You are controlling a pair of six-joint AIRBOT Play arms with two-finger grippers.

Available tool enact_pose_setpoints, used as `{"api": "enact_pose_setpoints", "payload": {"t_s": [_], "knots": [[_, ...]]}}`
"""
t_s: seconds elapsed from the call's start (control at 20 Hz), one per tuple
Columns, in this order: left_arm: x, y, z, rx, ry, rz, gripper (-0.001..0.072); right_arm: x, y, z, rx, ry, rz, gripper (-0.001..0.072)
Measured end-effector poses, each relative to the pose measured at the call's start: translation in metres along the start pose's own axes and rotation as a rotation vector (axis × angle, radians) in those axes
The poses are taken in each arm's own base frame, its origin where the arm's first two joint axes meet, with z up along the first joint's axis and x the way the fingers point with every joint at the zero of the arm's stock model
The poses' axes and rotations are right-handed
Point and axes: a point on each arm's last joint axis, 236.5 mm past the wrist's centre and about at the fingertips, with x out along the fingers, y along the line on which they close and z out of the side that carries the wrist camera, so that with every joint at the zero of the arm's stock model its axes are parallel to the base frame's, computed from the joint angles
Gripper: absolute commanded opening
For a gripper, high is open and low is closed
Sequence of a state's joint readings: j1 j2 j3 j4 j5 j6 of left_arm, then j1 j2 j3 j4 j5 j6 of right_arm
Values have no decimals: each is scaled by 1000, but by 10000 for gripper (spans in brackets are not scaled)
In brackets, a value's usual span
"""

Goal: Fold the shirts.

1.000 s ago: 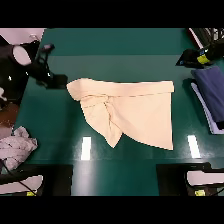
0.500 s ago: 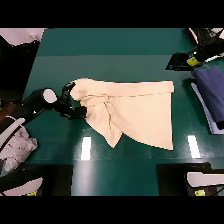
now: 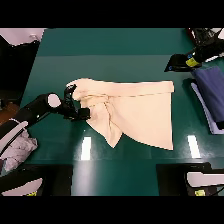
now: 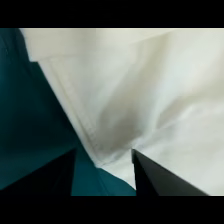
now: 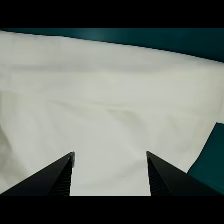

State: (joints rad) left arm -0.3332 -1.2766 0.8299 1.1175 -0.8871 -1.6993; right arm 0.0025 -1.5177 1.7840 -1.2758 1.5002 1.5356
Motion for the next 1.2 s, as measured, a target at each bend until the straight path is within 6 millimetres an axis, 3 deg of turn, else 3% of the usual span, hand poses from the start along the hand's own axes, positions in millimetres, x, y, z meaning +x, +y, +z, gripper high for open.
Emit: {"api": "enact_pose_setpoints", "payload": {"t_s": [0.3, 0.4, 0.45, 0.65, 0.75, 0.95, 1.2], "knots": [[8, -2, 1, -31, 6, -15, 428, 0, 0, -3, 0, 11, 1, 518], [12, -5, 0, -47, 15, -32, 246, -1, 1, -4, -1, 15, 1, 449], [14, -6, 1, -52, 16, -39, 45, -2, 1, -5, -2, 18, 1, 449], [12, -12, 5, -16, 18, -53, 25, -18, -2, -11, 2, 6, -8, 449], [3, -20, 9, 36, 16, -63, 25, -26, -8, -25, 16, 22, -16, 449], [-31, -35, 21, 159, -21, -57, 26, -21, -25, -91, 89, 121, -26, 450], [-68, -45, 30, 243, -93, -45, 26, 18, -45, -217, 233, 308, -26, 450]]}}
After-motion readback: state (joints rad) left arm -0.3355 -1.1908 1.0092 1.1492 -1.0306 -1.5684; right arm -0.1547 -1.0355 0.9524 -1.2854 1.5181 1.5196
